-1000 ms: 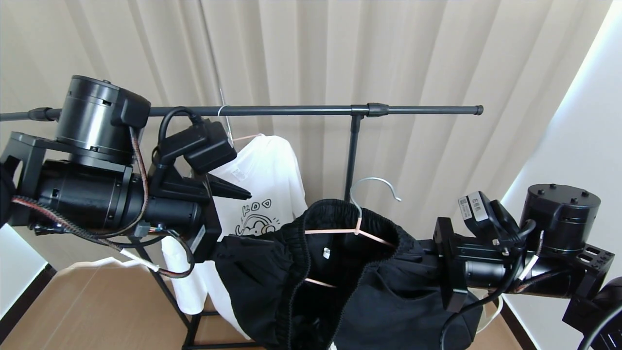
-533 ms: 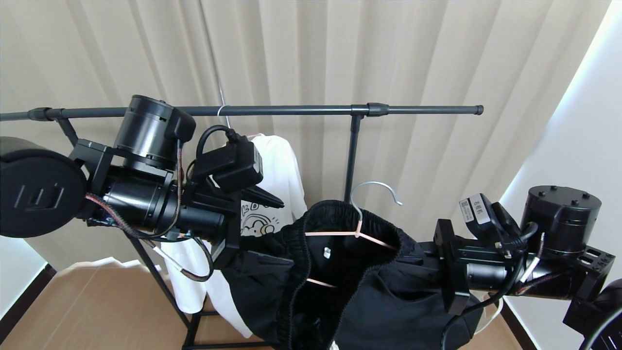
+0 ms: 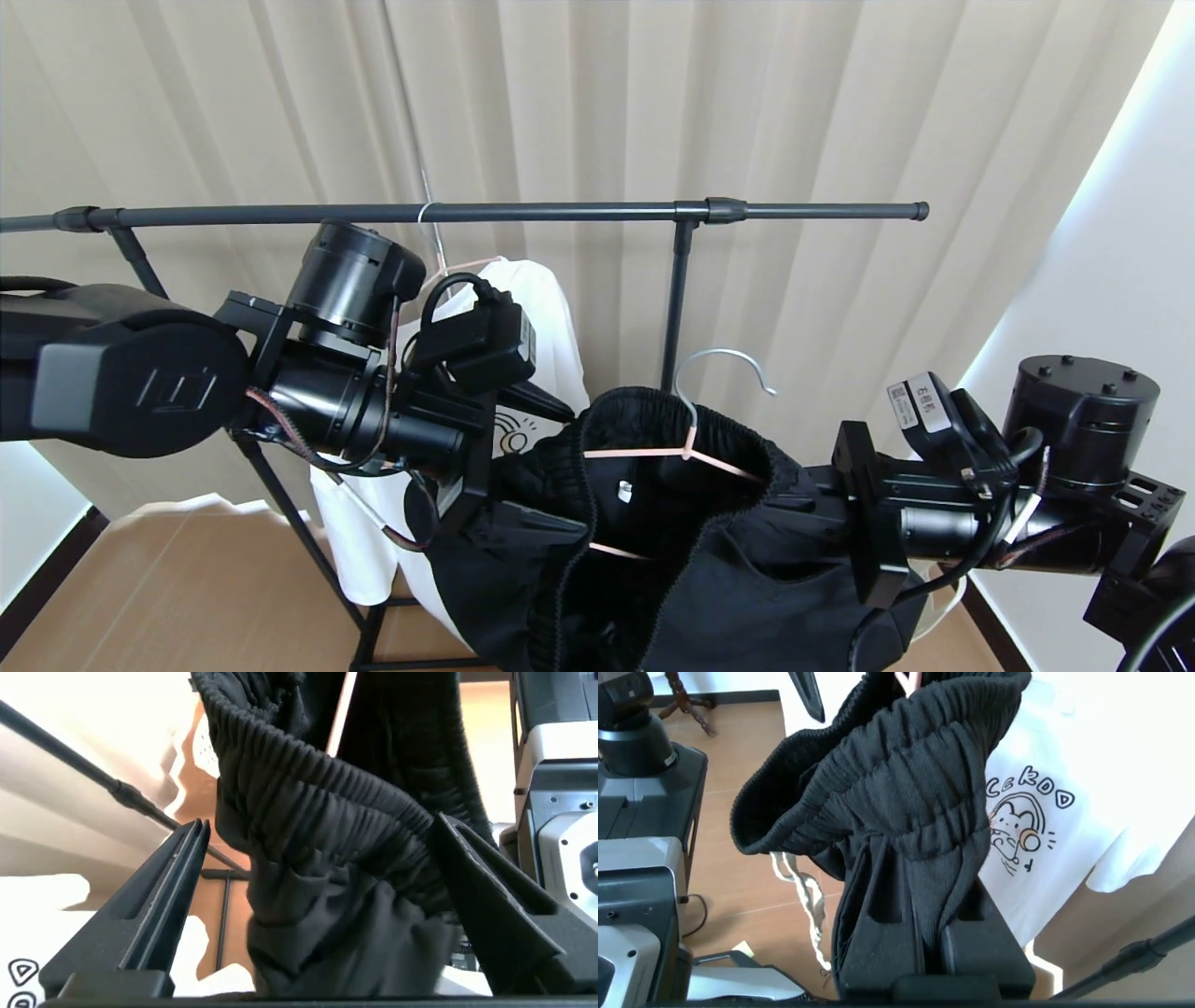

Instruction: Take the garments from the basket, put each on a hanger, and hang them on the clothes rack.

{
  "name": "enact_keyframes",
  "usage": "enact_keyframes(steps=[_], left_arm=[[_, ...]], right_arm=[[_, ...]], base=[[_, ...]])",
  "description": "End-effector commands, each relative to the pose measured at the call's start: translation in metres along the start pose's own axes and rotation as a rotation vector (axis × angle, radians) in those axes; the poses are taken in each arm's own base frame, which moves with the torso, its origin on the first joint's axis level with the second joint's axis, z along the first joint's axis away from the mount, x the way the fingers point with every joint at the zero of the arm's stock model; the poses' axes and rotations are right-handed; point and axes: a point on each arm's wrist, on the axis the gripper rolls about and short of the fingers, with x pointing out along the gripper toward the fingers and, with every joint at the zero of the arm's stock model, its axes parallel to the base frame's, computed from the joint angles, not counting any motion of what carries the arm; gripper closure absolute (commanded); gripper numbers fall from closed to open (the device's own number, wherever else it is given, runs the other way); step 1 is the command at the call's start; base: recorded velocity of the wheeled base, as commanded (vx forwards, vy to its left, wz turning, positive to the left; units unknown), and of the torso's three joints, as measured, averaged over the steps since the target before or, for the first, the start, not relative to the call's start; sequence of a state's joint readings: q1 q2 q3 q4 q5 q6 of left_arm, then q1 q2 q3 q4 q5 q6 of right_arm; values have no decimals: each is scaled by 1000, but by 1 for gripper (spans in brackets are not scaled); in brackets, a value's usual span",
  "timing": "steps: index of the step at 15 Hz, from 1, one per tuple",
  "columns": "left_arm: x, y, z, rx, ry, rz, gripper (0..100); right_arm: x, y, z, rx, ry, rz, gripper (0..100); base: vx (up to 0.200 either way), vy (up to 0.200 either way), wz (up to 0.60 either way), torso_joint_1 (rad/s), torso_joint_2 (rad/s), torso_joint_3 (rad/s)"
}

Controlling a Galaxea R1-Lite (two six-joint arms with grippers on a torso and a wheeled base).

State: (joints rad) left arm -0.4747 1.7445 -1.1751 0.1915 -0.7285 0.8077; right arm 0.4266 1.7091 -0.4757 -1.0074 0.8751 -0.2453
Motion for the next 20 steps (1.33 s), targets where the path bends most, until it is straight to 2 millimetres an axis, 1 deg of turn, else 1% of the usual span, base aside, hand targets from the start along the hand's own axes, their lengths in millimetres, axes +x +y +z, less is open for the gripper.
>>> enact_keyframes(steps=[1,3,5,9,17,18,20], left_arm=[[11,5,-5,-3,1,-7,0],[19,6,-6,6,-3,-19,0],[23,6,-6,5,-2,-29,0],[26,4,-5,8,-2,-40,0],[30,0,-8,1,7,-60,0],[30,0,-8,1,8,-58,100],[30,0,-8,1,10,-56,100]], right_arm=[[0,0,1,-3,-2,0,100],[-1,1,3,-9,-8,3,100],[-1,2,4,-14,-16,20,100],[-3,3,9,-28,-28,19,100],[-2,4,10,-33,-30,23,100],[-2,4,10,-33,-30,23,100],[-2,4,10,-34,-30,22,100]], base=[[0,0,0,0,0,0],[0,0,0,0,0,0],[0,0,0,0,0,0],[0,0,0,0,0,0],[0,0,0,0,0,0],[0,0,0,0,0,0],[0,0,0,0,0,0]])
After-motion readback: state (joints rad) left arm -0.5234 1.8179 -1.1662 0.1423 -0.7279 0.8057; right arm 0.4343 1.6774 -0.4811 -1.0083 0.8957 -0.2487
